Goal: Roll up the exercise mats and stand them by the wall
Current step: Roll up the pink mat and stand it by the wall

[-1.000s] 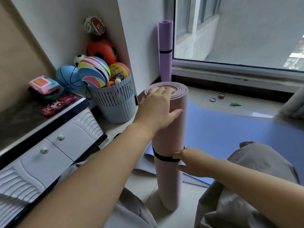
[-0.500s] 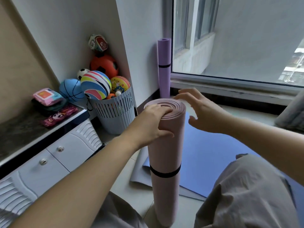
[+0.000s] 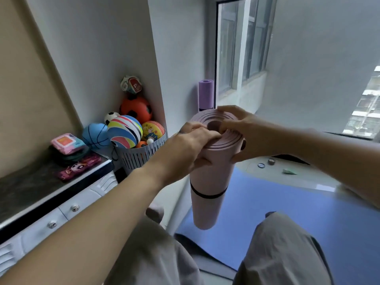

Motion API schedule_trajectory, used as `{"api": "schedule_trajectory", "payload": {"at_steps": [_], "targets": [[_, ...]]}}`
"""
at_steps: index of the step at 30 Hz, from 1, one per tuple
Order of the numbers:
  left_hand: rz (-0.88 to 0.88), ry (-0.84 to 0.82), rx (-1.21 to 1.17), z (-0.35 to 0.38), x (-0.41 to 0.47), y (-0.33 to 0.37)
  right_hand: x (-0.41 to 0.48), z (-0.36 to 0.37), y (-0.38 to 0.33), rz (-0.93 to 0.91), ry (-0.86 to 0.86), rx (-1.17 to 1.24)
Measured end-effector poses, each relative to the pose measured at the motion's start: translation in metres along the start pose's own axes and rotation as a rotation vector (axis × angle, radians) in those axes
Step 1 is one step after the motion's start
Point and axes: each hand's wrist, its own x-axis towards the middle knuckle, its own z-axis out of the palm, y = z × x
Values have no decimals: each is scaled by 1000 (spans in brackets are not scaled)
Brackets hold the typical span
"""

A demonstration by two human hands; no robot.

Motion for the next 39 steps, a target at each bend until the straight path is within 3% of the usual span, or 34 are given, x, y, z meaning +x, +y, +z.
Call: {"api": "schedule_trajectory", "payload": {"at_steps": [9, 16, 22, 26, 29, 33, 39], "targets": [[121, 65, 347, 38, 61, -66, 32, 28, 49, 142, 305, -164], [112, 129, 374, 132, 109, -165, 101, 110, 149, 179, 356, -154], [19, -122, 335, 221, 145, -277, 184, 206, 249, 177, 207, -142], [-109, -177, 214, 256, 152, -329, 230, 233, 285, 209, 110, -57], [-206, -240, 95, 261, 166, -341, 247, 222, 302, 239, -88, -45], [-316, -426, 91, 252, 189, -344, 264, 202, 306, 299, -209, -13], [-276, -476, 170, 246, 194, -352, 267, 202, 302, 340, -174, 44]]}}
